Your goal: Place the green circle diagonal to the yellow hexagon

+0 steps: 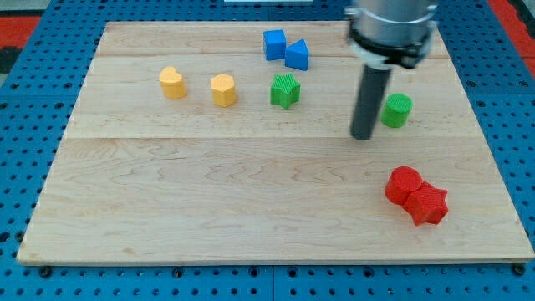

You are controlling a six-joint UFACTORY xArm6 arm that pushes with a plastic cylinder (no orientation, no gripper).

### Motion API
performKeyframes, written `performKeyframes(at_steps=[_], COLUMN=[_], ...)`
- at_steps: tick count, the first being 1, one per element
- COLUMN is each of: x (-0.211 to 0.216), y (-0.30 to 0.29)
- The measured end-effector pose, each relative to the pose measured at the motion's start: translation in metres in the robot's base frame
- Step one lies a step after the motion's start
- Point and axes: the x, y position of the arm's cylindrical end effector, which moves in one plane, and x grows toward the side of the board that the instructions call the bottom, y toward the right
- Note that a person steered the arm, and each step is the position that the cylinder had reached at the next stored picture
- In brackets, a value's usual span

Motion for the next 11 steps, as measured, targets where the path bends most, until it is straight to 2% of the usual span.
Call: performKeyframes(at_steps=[1, 2, 4, 7, 8, 9, 11], x=[0.000, -0.005, -0.052, -0.086, -0.086, -0.058, -0.029], y=[0.062, 0.084, 0.049, -0.050, -0.069, -0.068, -0.107])
